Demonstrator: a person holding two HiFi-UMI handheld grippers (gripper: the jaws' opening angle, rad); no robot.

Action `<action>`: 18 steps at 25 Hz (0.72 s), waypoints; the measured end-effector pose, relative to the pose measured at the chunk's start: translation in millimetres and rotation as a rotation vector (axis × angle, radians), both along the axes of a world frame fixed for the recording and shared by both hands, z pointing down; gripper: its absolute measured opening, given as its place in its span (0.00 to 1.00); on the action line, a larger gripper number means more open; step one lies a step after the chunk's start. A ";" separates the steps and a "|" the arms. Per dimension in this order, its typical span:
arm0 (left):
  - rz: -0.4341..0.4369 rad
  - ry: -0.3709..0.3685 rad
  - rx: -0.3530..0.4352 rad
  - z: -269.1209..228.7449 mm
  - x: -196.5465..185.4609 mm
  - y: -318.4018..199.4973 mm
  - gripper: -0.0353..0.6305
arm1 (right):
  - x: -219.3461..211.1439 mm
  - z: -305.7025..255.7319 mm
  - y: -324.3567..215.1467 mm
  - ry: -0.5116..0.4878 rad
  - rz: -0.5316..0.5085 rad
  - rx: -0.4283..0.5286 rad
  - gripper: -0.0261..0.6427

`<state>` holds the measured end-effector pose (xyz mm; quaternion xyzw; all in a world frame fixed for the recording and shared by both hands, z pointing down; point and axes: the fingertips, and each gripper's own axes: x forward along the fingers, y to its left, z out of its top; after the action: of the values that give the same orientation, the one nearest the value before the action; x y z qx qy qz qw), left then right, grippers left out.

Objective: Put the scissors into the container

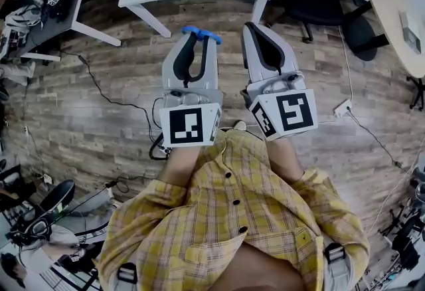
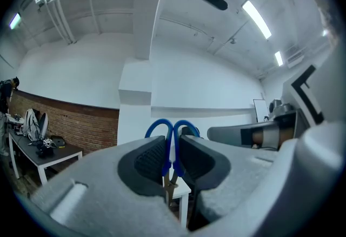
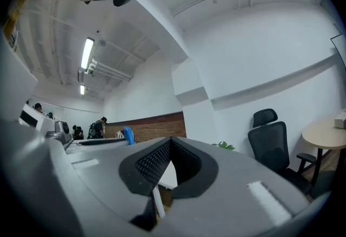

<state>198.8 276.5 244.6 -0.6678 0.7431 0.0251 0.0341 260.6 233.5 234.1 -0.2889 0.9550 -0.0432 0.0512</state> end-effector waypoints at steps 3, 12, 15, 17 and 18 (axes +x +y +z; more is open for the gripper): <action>0.011 0.009 0.024 -4.4 -25.8 -24.8 0.19 | -29.7 -2.0 -25.1 0.008 0.012 0.012 0.05; 0.078 -0.011 0.001 -4.2 -138.7 -86.2 0.19 | -137.1 -5.5 -91.1 0.023 0.090 -0.006 0.05; 0.105 -0.005 -0.005 -5.8 -172.6 -109.0 0.19 | -162.1 -10.8 -110.8 0.035 0.143 0.004 0.05; 0.121 -0.007 -0.008 -3.7 -190.2 -120.9 0.19 | -174.7 -9.3 -122.7 0.033 0.169 -0.010 0.05; 0.130 -0.003 -0.011 -1.5 -197.8 -125.9 0.19 | -181.6 -6.1 -128.1 0.034 0.177 -0.023 0.05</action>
<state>0.9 150.6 243.1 -0.7148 0.6984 0.0219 0.0297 79.0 105.4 228.0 -0.3736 0.9259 -0.0446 0.0355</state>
